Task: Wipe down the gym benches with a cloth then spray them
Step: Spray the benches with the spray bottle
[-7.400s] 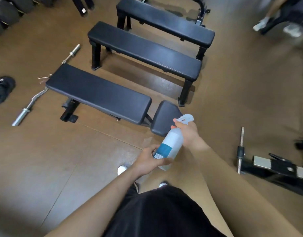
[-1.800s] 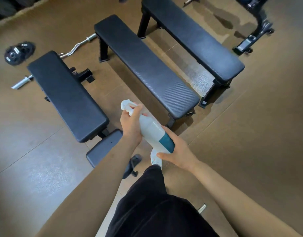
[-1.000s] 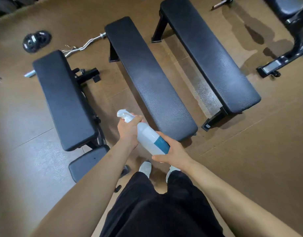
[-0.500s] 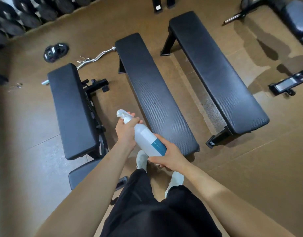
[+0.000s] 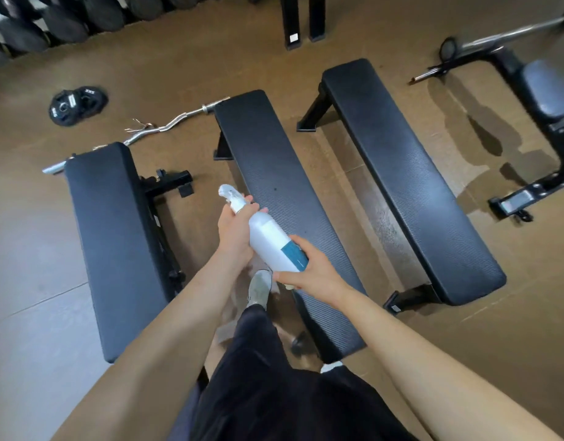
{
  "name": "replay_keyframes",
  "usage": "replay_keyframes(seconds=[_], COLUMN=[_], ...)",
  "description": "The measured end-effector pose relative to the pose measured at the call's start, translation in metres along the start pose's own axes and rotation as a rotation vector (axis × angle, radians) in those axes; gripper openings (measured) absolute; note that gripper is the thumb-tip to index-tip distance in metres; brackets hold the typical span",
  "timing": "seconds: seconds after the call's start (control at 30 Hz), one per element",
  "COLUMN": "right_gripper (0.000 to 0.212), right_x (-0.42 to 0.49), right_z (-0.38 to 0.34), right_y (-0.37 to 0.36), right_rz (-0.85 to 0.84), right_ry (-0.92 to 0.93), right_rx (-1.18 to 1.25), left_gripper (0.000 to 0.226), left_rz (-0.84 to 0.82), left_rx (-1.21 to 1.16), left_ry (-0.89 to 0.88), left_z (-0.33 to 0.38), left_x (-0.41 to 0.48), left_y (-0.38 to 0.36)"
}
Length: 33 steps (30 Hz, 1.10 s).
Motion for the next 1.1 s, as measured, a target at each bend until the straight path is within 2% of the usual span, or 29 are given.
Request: replay_keyframes(seconds=[0.1,0.17,0.3,0.4,0.5,0.57,0.63,0.7,0.77,0.9,1.03,1.1], right_gripper=[0.085,0.088,0.076,0.067,0.072,0.067,0.068,0.068,0.060,0.059,0.059,0.059], right_x=[0.048,0.078,0.133,0.173,0.210,0.229,0.247,0.259,0.266,0.270,0.268,0.262], right_z=[-0.034,-0.056,-0.105,-0.140,-0.169,-0.183,-0.194,-0.203,-0.209,-0.209,-0.200,-0.196], right_y=[-0.013,-0.021,-0.037,-0.042,-0.046,-0.050,-0.055,-0.058,-0.058,-0.055,-0.052,-0.050], right_rz=[0.001,0.000,-0.003,-0.020,-0.016,-0.008,-0.008,-0.021,-0.037,-0.039,-0.010,-0.016], right_ry=[0.005,-0.001,0.032,0.053,0.055,0.056,0.063,0.083,0.102,0.073,0.054,0.051], right_rx=[-0.087,-0.121,-0.154,-0.111,-0.138,-0.140,-0.165,-0.186,-0.183,-0.143,-0.109,-0.100], left_gripper=[0.034,0.029,0.043,0.044,0.044,0.039,0.049,0.055,0.050,0.042,0.053,0.065], left_rz=[-0.047,-0.003,0.140,0.138,0.116,0.092,0.095,0.118,0.146,0.144,0.062,0.087], left_rx=[-0.017,-0.013,0.045,-0.055,-0.001,0.043,0.048,0.074,0.087,0.170,0.099,0.129], left_ry=[-0.002,0.011,0.091,0.107,0.056,0.030,0.043,0.105,0.146,0.084,0.081,0.127], left_z=[0.043,0.067,0.111,0.145,0.179,0.198,0.213,0.222,0.227,0.228,0.219,0.212], left_x=[0.047,0.079,0.131,0.162,0.191,0.211,0.227,0.241,0.250,0.263,0.266,0.264], left_y=[0.006,0.013,0.021,0.016,0.007,0.001,-0.001,0.001,0.001,-0.004,-0.014,-0.014])
Point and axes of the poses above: each hand's wrist, its own x-axis towards the middle knuckle, its own y-axis out of the back of the hand, z = x × y, the point moved 7 cm from there along x, towards the middle knuckle, and after that the axes turned 4 degrees about x, right-handed, at the moved point
